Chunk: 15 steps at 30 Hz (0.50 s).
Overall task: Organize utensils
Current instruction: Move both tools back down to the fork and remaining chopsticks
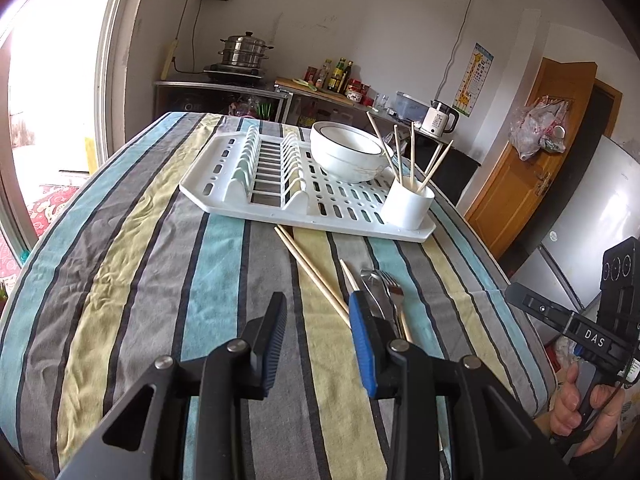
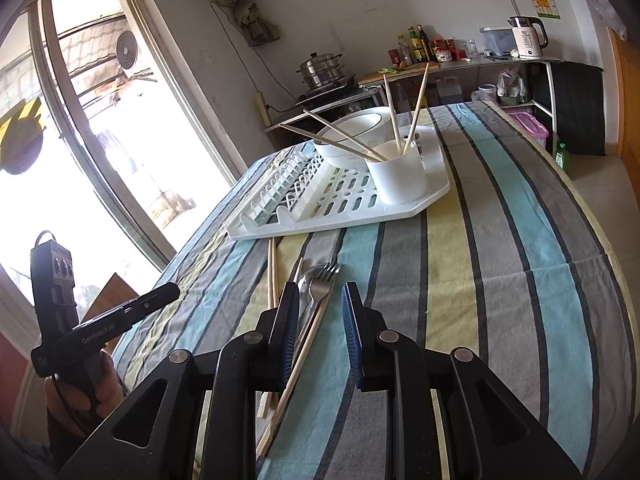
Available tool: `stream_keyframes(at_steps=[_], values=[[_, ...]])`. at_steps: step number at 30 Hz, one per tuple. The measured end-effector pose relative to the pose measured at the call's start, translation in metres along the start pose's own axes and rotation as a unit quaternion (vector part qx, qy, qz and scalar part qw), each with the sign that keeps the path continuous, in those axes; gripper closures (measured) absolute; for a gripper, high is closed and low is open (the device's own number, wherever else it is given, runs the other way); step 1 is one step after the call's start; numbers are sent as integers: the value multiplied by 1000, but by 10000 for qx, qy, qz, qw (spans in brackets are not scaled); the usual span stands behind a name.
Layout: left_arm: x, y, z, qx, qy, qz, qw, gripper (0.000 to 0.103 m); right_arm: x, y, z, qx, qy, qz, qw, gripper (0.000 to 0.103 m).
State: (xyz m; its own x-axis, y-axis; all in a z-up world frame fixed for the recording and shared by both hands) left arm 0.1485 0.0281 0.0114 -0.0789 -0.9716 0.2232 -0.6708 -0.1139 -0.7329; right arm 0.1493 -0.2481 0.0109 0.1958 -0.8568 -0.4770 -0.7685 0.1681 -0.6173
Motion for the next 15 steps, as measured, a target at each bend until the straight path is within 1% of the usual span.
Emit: stream_keyframes(at_steps=[4,9,15], values=[[-1,0,7,-93,-25,-26,10000,69,-2,2,9,-139,63,-10,9999,80],[-3,-4,21,-250,-109,-65,9996,69,-2,4,27,-444,151,50,9989,80],[-9,-9,27,-276,-139,-126,9994,69,-4,0,56,-818,300,91,9962,80]])
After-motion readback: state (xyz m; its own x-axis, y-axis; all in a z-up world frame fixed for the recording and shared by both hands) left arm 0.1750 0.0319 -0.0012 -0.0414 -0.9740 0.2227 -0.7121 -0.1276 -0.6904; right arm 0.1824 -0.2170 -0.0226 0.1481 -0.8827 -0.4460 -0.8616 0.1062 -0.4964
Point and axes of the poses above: each gripper's, at about its wrist camera, not at the fingertips, and z roughly the way its jaws point, x to its right, y to its underside, the point moved 1 cm from there along z, roughly the way its jaws point, and after that the axes turned 6 degrees about -y, right-handed, at the moved point
